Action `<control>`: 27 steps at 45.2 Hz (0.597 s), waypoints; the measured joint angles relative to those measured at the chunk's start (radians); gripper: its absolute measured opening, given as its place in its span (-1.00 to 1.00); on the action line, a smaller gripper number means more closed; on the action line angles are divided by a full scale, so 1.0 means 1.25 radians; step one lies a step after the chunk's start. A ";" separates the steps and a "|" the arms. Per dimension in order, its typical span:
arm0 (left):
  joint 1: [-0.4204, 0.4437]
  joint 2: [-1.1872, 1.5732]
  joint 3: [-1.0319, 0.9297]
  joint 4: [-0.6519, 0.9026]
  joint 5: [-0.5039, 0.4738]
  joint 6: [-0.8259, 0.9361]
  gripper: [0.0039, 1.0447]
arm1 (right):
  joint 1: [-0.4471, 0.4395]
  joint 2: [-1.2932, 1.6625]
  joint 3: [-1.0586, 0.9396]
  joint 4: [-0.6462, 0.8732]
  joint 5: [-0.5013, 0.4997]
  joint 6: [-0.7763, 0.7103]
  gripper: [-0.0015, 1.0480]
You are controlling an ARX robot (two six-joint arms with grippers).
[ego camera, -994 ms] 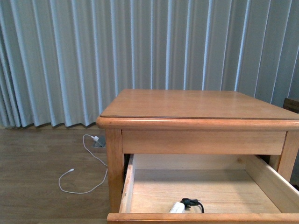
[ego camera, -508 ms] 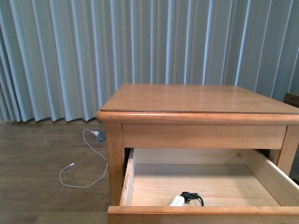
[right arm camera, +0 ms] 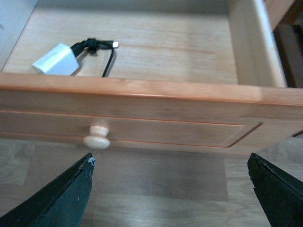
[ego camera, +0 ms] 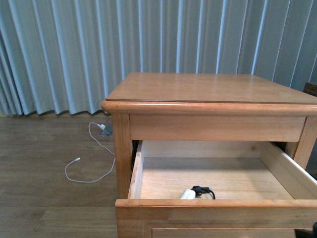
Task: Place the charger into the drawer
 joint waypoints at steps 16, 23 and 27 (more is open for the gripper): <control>0.000 0.000 0.000 0.000 0.000 0.000 0.89 | 0.031 0.218 0.090 0.081 -0.035 0.001 0.84; 0.000 0.000 0.000 0.000 0.000 0.000 0.89 | 0.031 0.309 0.134 0.113 -0.032 0.000 0.84; 0.000 0.000 0.000 0.000 0.000 0.000 0.89 | 0.027 0.383 0.185 0.138 -0.018 -0.010 0.84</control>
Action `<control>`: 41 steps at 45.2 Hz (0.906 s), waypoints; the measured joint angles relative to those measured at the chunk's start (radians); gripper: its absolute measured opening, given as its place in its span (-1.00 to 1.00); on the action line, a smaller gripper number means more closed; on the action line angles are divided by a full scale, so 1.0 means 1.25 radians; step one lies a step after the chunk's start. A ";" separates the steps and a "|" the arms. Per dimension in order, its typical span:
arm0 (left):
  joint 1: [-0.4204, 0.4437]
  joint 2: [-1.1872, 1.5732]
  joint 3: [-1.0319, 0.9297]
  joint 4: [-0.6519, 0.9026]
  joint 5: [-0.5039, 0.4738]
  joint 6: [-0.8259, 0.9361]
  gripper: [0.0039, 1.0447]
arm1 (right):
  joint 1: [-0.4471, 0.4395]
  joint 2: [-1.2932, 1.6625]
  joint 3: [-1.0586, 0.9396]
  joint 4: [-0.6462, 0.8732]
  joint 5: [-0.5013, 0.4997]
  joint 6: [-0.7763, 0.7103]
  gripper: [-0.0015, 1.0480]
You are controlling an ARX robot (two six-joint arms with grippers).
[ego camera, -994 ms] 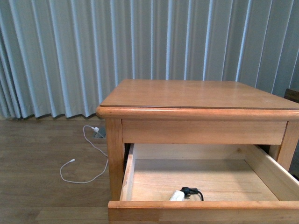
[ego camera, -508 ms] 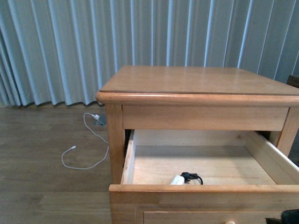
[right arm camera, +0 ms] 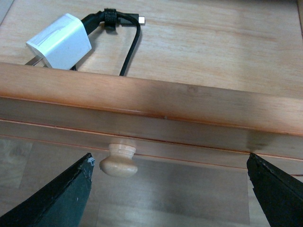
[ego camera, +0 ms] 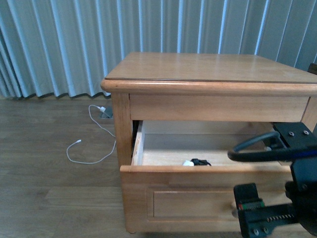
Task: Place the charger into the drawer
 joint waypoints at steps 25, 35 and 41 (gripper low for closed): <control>0.000 0.000 0.000 0.000 0.000 0.000 0.89 | -0.019 0.290 0.379 -0.008 0.056 -0.039 0.84; 0.000 0.000 0.000 0.000 0.000 0.000 0.89 | -0.020 0.358 0.482 -0.028 0.068 -0.039 0.84; 0.000 0.000 0.000 0.000 0.000 0.000 0.89 | -0.018 0.392 0.521 -0.039 0.092 -0.037 0.84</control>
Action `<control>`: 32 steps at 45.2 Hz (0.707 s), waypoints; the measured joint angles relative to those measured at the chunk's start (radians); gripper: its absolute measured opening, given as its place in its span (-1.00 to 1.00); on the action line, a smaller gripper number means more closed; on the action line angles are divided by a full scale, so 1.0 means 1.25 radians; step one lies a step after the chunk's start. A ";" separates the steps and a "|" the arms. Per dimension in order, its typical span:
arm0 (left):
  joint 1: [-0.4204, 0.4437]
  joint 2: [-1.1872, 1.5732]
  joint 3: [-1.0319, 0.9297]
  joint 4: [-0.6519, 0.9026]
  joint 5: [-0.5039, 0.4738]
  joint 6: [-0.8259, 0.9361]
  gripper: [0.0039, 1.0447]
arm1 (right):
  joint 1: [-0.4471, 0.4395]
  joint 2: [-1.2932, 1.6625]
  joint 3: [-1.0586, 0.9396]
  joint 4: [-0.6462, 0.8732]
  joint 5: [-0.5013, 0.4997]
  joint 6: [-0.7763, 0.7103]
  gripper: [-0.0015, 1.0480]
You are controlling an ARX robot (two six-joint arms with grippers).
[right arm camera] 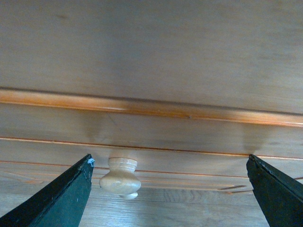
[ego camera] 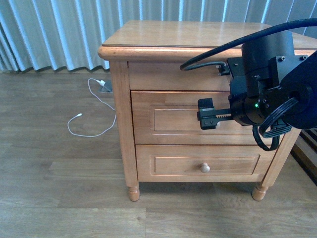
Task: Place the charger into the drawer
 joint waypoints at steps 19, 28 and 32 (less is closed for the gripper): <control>0.000 0.000 0.000 0.000 0.000 0.000 0.89 | 0.002 -0.068 -0.092 0.041 -0.027 0.006 0.84; 0.000 0.000 0.000 0.000 0.000 0.000 0.89 | 0.004 -0.217 -0.239 0.072 -0.042 0.013 0.84; 0.000 0.000 0.000 0.000 0.000 0.000 0.89 | 0.004 -0.293 -0.310 0.074 -0.044 0.021 0.84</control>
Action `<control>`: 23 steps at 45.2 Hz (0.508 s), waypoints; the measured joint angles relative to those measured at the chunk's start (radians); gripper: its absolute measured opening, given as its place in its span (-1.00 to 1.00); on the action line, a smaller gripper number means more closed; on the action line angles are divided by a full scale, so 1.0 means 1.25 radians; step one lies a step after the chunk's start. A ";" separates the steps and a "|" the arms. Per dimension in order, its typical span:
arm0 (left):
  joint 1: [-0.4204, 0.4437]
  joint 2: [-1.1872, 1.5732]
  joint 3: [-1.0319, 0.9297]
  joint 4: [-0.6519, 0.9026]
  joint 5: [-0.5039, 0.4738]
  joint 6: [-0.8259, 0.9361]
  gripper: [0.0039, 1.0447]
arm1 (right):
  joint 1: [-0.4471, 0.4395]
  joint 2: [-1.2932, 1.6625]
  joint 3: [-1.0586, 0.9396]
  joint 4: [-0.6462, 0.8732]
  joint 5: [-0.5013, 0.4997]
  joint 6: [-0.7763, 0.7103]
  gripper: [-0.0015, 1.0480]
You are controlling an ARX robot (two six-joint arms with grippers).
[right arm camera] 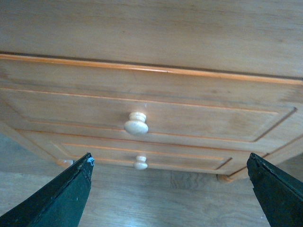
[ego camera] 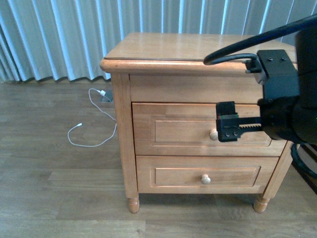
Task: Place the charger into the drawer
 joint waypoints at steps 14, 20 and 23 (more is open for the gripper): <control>0.000 0.000 0.000 0.000 0.000 0.000 0.89 | -0.035 -0.396 -0.262 -0.107 -0.006 0.038 0.84; 0.000 0.000 0.000 0.000 0.000 0.000 0.89 | -0.050 -0.570 -0.321 -0.190 -0.006 0.059 0.84; 0.000 0.000 0.000 0.000 0.000 0.000 0.89 | -0.061 -0.658 -0.348 -0.226 -0.016 0.082 0.84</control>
